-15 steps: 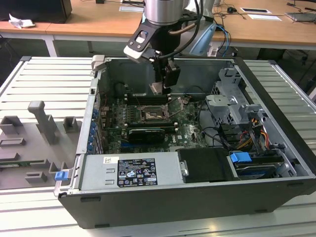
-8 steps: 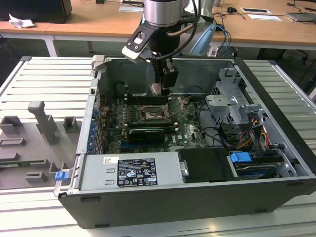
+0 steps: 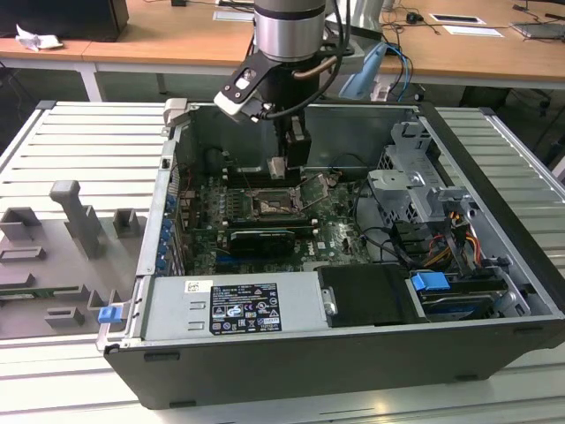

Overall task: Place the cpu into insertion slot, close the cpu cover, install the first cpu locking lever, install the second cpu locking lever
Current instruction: 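Place the cpu into insertion slot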

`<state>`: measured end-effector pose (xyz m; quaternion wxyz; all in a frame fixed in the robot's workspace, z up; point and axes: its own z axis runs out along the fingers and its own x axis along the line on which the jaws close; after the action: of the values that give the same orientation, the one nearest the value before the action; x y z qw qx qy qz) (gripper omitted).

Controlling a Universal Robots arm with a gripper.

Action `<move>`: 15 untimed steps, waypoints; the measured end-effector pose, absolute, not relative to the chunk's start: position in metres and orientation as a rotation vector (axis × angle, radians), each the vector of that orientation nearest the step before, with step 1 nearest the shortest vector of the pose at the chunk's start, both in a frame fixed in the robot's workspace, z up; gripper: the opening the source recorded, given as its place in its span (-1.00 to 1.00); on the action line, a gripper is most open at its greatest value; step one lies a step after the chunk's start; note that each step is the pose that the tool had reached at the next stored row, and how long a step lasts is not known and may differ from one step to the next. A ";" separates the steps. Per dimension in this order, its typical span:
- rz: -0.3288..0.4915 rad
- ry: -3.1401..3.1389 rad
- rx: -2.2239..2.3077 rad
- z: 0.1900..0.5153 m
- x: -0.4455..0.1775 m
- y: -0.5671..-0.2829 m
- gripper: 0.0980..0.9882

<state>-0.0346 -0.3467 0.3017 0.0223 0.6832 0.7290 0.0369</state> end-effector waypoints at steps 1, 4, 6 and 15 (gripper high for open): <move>0.114 2.256 2.118 0.301 -0.035 -0.347 -0.03; 0.114 2.255 2.119 0.298 -0.035 -0.347 -0.03; 0.114 2.255 2.119 0.295 -0.035 -0.347 -0.03; 0.114 2.245 2.130 0.279 -0.035 -0.338 -0.03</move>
<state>-0.0350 -0.3382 0.2787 0.0225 0.6875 0.7249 0.0368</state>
